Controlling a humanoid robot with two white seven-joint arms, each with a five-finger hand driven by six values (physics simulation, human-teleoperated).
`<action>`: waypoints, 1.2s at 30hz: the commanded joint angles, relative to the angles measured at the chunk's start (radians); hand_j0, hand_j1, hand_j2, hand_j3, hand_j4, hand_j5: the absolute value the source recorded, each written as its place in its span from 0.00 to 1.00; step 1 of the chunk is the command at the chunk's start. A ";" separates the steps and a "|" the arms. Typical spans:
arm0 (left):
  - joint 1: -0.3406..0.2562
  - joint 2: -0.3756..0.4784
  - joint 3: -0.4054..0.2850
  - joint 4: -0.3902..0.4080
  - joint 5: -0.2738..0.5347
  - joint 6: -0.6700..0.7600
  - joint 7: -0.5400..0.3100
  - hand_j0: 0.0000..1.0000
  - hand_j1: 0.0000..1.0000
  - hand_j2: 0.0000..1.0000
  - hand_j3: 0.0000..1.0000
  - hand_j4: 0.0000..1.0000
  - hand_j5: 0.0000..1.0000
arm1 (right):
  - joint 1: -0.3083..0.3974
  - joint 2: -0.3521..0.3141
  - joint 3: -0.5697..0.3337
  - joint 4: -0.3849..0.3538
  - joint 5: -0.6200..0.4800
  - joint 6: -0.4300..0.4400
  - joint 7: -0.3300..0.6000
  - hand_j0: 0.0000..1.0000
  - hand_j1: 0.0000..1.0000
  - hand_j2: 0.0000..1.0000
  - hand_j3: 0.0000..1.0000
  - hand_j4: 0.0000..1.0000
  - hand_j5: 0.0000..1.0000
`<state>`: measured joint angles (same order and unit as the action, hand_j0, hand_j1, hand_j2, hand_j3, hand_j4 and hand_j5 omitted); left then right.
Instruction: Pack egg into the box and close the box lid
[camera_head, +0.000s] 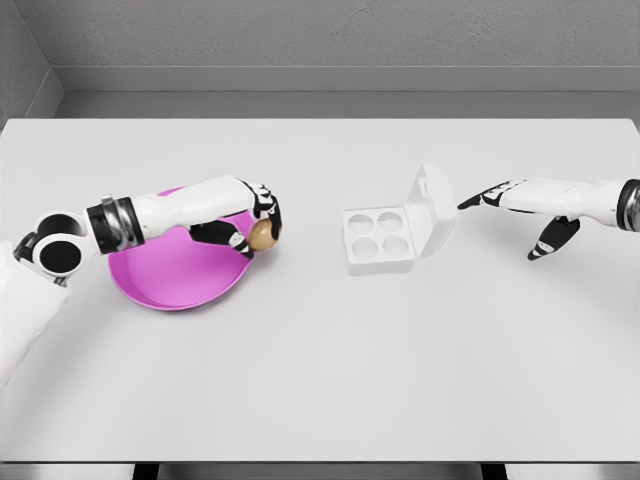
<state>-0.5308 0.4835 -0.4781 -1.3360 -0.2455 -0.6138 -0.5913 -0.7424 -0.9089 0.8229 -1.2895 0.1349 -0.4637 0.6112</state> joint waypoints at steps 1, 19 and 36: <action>0.000 -0.003 0.000 0.000 0.008 0.003 0.001 0.37 0.37 0.37 0.37 0.37 0.37 | 0.000 -0.001 -0.001 0.001 -0.005 0.002 0.000 1.00 1.00 1.00 1.00 1.00 1.00; -0.012 -0.054 -0.008 0.001 0.006 0.003 0.001 0.37 0.37 0.37 0.37 0.37 0.37 | 0.000 -0.001 -0.001 -0.001 -0.006 0.002 0.000 1.00 1.00 1.00 1.00 1.00 1.00; -0.021 -0.115 -0.008 0.011 0.006 0.003 -0.001 0.37 0.37 0.37 0.37 0.37 0.37 | 0.000 -0.001 -0.001 0.001 -0.005 0.002 0.000 1.00 1.00 1.00 1.00 1.00 1.00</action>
<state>-0.5553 0.3743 -0.4869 -1.3270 -0.2475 -0.6138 -0.5926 -0.7424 -0.9087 0.8229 -1.2886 0.1346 -0.4637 0.6112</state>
